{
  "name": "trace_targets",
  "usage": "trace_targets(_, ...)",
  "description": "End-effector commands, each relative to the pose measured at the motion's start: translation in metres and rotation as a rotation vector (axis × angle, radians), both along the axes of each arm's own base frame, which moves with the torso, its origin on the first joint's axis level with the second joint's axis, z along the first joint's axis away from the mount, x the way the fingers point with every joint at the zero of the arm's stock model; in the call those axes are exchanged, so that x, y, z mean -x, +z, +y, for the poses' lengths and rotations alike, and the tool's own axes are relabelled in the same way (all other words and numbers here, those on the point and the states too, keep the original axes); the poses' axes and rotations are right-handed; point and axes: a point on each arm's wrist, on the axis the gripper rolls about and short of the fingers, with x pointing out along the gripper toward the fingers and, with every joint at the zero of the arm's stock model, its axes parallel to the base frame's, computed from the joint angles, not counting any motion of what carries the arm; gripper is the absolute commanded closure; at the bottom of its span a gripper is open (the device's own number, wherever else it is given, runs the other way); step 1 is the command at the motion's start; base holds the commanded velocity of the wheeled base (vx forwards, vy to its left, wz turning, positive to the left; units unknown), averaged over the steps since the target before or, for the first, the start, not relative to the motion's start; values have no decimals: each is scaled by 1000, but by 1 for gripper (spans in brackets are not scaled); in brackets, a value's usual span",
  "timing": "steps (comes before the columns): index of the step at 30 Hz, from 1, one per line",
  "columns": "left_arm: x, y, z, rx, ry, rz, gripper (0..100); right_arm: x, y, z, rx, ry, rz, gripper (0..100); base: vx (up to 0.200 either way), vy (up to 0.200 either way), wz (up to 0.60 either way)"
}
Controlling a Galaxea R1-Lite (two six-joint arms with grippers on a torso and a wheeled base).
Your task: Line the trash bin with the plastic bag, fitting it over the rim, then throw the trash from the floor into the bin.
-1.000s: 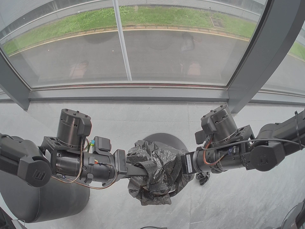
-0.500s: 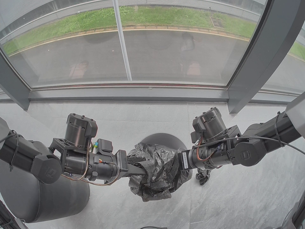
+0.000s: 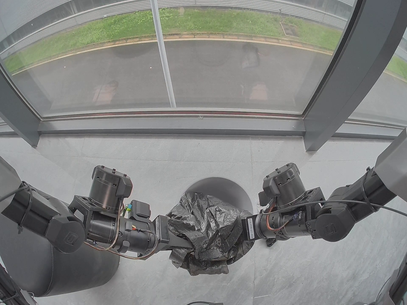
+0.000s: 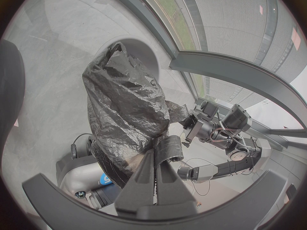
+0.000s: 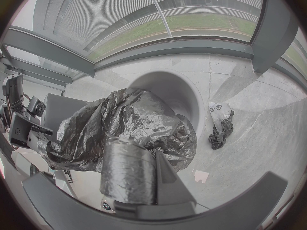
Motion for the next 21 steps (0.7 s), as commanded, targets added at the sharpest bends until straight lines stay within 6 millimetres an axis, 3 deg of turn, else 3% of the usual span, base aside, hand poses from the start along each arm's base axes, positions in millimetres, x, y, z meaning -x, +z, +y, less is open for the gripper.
trace_targets(1, -1, -9, 0, -17, 2, 30, 100, 4, -19, -3, 19, -6, 20, 100, 0, 0, 0)
trace_targets(7, -15, -18, 1, -12, 31, 22, 100, -2, -29, -3, -44, -17, -69, 100, 0, 0, 0)
trace_targets(15, -24, -13, 8, 21, 67, -29, 100, -26, -10, -6, -73, -29, -186, 100, 0, 0, 0)
trace_targets(21, -24, -13, 9, 22, 68, -33, 100, -33, 1, -3, -81, -16, -232, 100, 0, 0, 0)
